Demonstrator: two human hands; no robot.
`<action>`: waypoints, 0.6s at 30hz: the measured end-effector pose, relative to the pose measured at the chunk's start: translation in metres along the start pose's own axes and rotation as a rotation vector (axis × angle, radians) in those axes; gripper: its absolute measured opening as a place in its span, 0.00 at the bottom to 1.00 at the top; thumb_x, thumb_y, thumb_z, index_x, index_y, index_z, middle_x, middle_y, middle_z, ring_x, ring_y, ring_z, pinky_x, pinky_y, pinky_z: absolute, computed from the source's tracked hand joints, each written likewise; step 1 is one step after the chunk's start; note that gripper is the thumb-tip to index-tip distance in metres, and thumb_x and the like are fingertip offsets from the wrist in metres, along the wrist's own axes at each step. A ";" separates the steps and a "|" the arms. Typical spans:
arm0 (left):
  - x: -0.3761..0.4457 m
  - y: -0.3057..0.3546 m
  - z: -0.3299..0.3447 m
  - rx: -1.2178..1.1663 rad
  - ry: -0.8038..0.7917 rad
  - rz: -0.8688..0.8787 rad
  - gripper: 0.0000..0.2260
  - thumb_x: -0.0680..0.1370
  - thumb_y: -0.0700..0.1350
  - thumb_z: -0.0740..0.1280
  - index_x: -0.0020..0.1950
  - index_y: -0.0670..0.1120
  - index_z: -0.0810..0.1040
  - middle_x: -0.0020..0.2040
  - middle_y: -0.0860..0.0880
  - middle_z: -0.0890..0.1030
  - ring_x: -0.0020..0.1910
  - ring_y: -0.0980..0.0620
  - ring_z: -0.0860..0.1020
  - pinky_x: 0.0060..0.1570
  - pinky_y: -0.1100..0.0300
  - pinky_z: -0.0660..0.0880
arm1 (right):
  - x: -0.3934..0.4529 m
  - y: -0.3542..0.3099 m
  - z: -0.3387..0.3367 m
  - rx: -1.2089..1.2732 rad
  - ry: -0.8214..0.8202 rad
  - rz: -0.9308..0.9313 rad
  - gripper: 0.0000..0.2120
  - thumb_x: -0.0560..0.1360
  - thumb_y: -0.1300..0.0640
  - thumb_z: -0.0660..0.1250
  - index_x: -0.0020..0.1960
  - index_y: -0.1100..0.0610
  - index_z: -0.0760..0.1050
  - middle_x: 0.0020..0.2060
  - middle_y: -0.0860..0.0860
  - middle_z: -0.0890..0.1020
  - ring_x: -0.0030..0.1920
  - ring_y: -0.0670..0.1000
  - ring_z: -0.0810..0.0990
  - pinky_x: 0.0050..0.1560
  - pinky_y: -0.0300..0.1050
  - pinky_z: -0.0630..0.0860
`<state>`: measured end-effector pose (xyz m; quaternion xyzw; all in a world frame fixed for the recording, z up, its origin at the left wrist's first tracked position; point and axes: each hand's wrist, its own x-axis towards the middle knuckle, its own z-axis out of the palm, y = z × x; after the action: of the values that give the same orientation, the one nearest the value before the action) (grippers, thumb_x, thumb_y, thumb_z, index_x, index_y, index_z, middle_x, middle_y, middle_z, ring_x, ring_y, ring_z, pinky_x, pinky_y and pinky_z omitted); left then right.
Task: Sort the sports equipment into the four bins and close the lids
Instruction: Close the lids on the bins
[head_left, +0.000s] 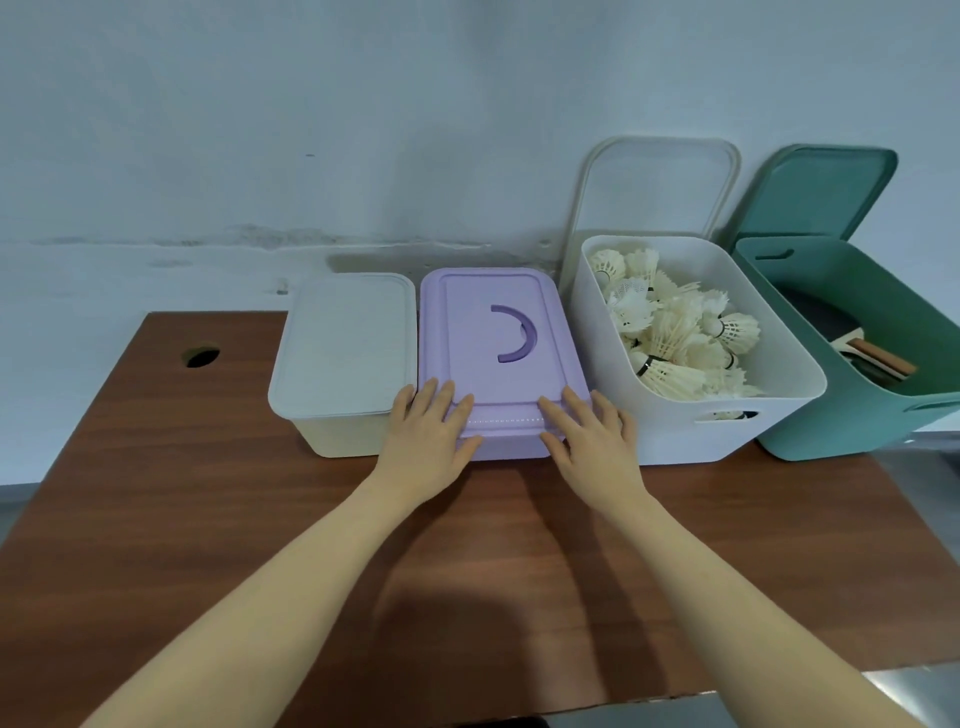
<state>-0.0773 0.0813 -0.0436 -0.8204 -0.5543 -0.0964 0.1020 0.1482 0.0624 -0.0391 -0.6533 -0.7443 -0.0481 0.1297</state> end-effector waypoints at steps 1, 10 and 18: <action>0.001 0.002 -0.006 -0.024 0.018 -0.017 0.24 0.76 0.57 0.53 0.61 0.46 0.78 0.61 0.43 0.78 0.61 0.41 0.75 0.62 0.47 0.57 | 0.000 0.000 -0.007 0.010 0.013 -0.007 0.21 0.76 0.45 0.53 0.65 0.48 0.74 0.62 0.53 0.77 0.61 0.62 0.74 0.58 0.55 0.66; 0.072 0.028 -0.065 -0.121 0.218 -0.047 0.21 0.74 0.53 0.55 0.57 0.44 0.80 0.57 0.43 0.80 0.52 0.45 0.80 0.54 0.48 0.73 | 0.048 0.035 -0.070 0.091 0.242 -0.052 0.19 0.75 0.51 0.57 0.63 0.52 0.74 0.58 0.50 0.78 0.55 0.58 0.76 0.52 0.53 0.71; 0.167 0.082 -0.080 -0.061 0.188 -0.071 0.21 0.73 0.52 0.54 0.54 0.44 0.81 0.51 0.45 0.83 0.45 0.46 0.82 0.47 0.51 0.75 | 0.110 0.136 -0.101 0.131 0.159 -0.052 0.18 0.79 0.55 0.60 0.69 0.54 0.69 0.64 0.53 0.75 0.61 0.58 0.73 0.58 0.54 0.67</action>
<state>0.0566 0.1777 0.0740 -0.7903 -0.5678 -0.1932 0.1251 0.2831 0.1627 0.0730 -0.6180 -0.7500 -0.0544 0.2294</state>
